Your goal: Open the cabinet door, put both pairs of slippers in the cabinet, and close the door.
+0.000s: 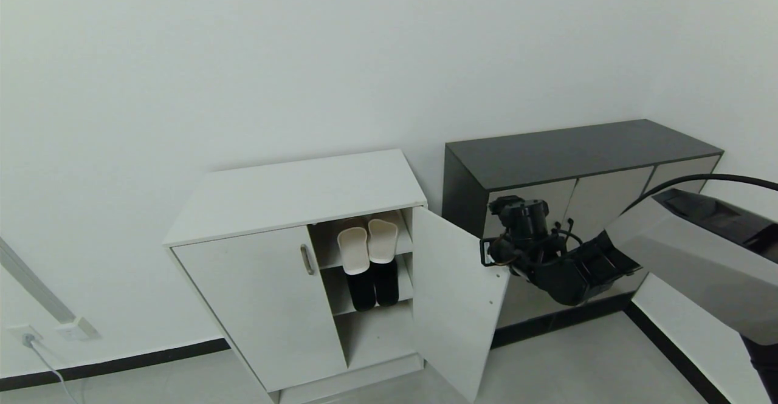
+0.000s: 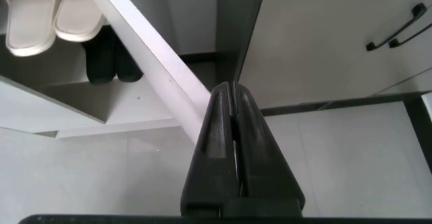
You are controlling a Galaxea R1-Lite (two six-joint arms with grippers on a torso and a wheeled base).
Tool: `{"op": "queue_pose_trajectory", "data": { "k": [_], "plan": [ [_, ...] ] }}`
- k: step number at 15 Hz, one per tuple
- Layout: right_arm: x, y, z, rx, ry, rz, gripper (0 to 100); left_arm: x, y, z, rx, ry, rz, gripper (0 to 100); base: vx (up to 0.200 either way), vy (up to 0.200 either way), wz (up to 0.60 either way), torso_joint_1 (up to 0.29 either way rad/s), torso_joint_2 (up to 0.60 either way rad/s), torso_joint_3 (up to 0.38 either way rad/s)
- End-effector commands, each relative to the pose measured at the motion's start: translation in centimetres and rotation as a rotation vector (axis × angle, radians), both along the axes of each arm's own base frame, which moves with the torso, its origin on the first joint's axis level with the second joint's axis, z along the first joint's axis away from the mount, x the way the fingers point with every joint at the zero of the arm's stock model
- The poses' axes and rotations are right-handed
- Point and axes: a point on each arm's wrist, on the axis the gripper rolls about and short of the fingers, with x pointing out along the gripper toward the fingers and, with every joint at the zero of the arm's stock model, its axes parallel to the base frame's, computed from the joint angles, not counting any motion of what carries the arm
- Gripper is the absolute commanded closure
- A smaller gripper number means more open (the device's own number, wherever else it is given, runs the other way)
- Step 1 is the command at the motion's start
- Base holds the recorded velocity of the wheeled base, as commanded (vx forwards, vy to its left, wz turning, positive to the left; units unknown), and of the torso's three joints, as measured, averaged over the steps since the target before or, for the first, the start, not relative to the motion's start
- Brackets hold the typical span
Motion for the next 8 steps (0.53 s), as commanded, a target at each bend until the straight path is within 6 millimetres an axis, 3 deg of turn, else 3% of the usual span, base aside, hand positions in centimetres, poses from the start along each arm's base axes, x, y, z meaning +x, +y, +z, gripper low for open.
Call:
{"op": "queue_pose_trajectory", "data": {
  "k": [1, 8],
  "plan": [
    [-0.9, 0.7, 0.3, -0.001, 0.003, 0.022, 100, 0.0, 0.0, 0.0, -0.001, -0.001, 0.001, 100, 0.000, 0.000, 0.00, 0.000, 0.00, 0.000],
    [-6.5, 4.2, 0.8, -0.004, 0.007, 0.157, 100, 0.0, 0.0, 0.0, -0.001, -0.001, 0.001, 100, 0.000, 0.000, 0.00, 0.000, 0.00, 0.000]
  ]
}}
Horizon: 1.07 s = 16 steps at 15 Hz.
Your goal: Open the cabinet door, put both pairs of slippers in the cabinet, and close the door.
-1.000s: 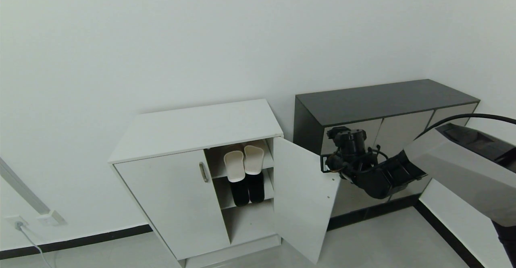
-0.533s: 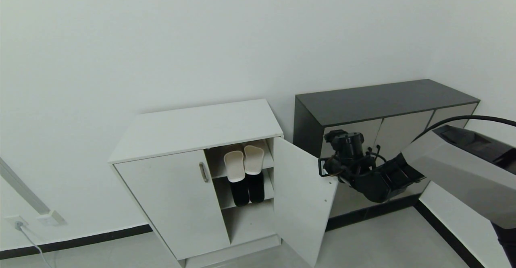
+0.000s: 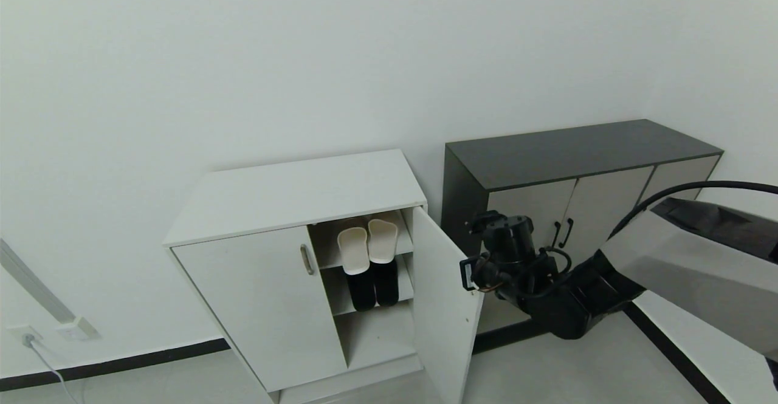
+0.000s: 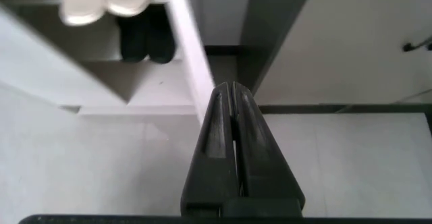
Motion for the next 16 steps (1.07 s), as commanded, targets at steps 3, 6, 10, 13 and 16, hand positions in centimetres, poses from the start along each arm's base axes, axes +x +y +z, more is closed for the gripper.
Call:
{"op": "queue_pose_trajectory", "data": {
  "k": [3, 6, 10, 13, 16],
  "plan": [
    [-3.2, 2.2, 0.8, 0.005, -0.005, 0.089, 100, 0.0, 0.0, 0.0, -0.001, -0.001, 0.001, 100, 0.000, 0.000, 0.00, 0.000, 0.00, 0.000],
    [-5.2, 4.5, 1.5, 0.031, -0.029, 0.164, 100, 0.0, 0.0, 0.0, -0.001, -0.001, 0.001, 100, 0.000, 0.000, 0.00, 0.000, 0.00, 0.000],
    [-4.6, 3.7, 1.5, 0.040, -0.021, 0.164, 100, 0.0, 0.0, 0.0, -0.001, -0.001, 0.001, 100, 0.000, 0.000, 0.00, 0.000, 0.00, 0.000],
    [-2.9, 2.3, -0.4, 0.015, 0.013, 0.118, 100, 0.0, 0.0, 0.0, -0.001, -0.001, 0.001, 100, 0.000, 0.000, 0.00, 0.000, 0.00, 0.000],
    [-2.4, 2.2, -2.1, -0.005, 0.045, 0.114, 100, 0.0, 0.0, 0.0, -0.001, -0.001, -0.001, 100, 0.000, 0.000, 0.00, 0.000, 0.00, 0.000]
  ]
}}
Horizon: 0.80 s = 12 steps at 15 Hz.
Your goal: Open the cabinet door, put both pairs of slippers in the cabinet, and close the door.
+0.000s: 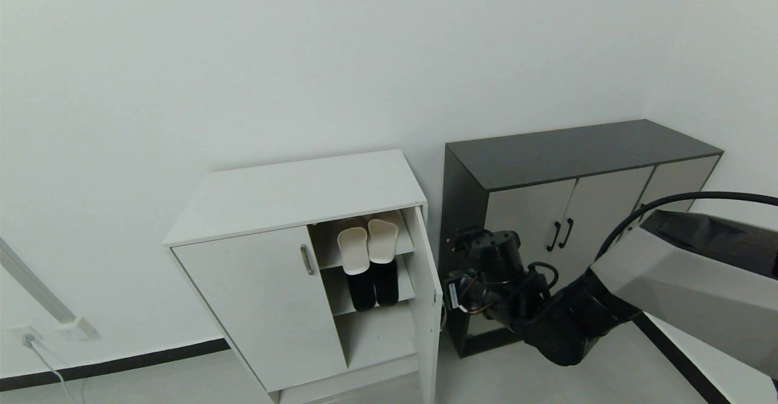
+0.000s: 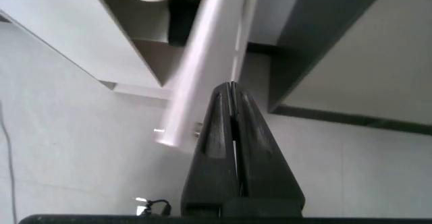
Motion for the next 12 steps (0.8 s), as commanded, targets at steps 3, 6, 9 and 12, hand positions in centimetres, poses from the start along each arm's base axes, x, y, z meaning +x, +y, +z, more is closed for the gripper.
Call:
{"op": "queue_pose_trajectory", "data": {
  "k": [3, 6, 9, 12],
  "plan": [
    [-0.8, 1.6, -1.6, -0.015, 0.030, 0.064, 100, 0.0, 0.0, 0.0, 0.000, -0.001, 0.000, 100, 0.000, 0.000, 0.00, 0.000, 0.00, 0.000],
    [-1.7, 2.9, -0.3, 0.019, 0.008, 0.121, 100, 0.0, 0.0, 0.0, 0.000, -0.001, 0.000, 100, 0.000, 0.000, 0.00, 0.000, 0.00, 0.000],
    [-2.6, 3.1, 2.4, 0.081, -0.025, 0.192, 100, 0.0, 0.0, 0.0, 0.000, 0.001, 0.001, 100, 0.000, 0.000, 0.00, 0.000, 0.00, 0.000],
    [-2.8, 1.8, 4.6, 0.088, -0.077, 0.192, 100, 0.0, 0.0, 0.0, 0.000, -0.001, 0.000, 100, 0.000, 0.000, 0.00, 0.000, 0.00, 0.000]
  ]
}}
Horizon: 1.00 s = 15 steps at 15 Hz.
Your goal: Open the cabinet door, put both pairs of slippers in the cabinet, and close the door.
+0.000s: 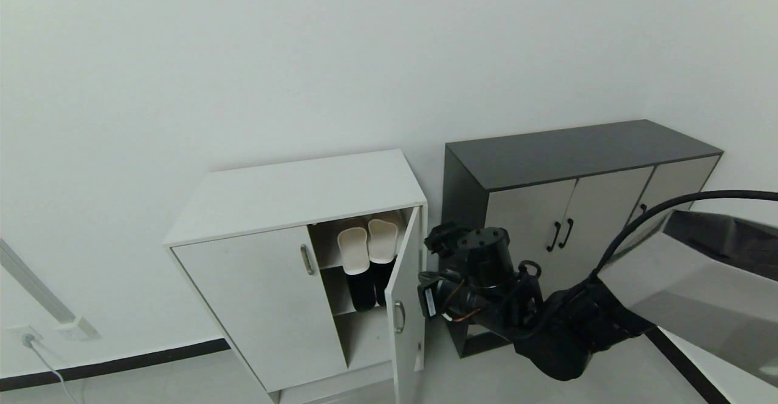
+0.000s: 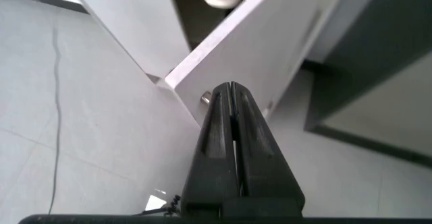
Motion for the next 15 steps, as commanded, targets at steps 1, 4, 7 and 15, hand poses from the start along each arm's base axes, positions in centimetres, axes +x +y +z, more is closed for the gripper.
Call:
{"op": "queue_pose_trajectory", "data": {
  "k": [1, 4, 7, 15],
  "plan": [
    [-0.1, -1.1, 2.2, 0.028, -0.046, -0.015, 100, 0.0, 0.0, 0.0, 0.000, -0.001, 0.002, 100, 0.000, 0.000, 0.00, 0.000, 0.00, 0.000],
    [-0.5, -1.3, 2.5, 0.021, -0.053, -0.002, 100, 0.0, 0.0, 0.0, 0.000, -0.001, 0.002, 100, 0.000, 0.000, 0.00, 0.000, 0.00, 0.000],
    [-0.9, -1.3, 2.1, 0.011, -0.041, 0.004, 100, 0.0, 0.0, 0.0, 0.000, -0.001, 0.002, 100, 0.000, 0.000, 0.20, 0.001, 0.00, 0.001],
    [-1.4, -1.4, 1.0, 0.025, -0.062, 0.084, 100, 0.0, 0.0, 0.0, 0.000, -0.001, 0.000, 100, 0.000, 0.000, 0.37, 0.001, 0.00, 0.000]
  ]
}}
